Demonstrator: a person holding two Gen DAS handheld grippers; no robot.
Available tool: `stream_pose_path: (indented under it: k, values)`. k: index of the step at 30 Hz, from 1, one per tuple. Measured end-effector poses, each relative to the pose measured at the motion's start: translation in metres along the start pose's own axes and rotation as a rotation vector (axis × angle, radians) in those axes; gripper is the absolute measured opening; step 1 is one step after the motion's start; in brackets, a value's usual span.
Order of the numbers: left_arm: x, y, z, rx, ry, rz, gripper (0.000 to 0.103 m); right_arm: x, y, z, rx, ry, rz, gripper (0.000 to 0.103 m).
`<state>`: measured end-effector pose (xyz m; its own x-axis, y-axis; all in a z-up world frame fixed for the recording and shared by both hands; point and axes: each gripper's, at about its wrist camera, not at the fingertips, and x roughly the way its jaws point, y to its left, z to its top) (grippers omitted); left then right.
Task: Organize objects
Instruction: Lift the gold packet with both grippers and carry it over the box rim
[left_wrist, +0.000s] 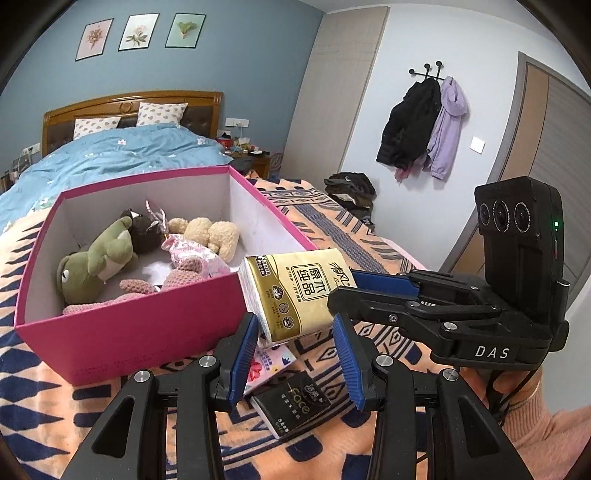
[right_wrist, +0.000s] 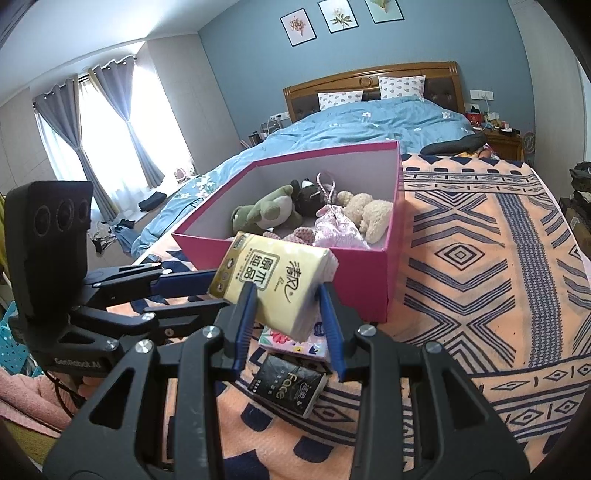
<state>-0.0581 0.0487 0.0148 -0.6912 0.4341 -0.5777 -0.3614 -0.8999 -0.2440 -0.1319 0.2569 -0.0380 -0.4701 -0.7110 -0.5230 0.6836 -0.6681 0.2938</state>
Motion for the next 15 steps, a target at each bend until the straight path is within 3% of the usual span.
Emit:
stream_pose_path:
  k: [15]
  values:
    - [-0.001, -0.002, 0.015, 0.023, -0.031, 0.015, 0.042, -0.007, 0.001, 0.014, -0.023, -0.040, 0.000, 0.038]
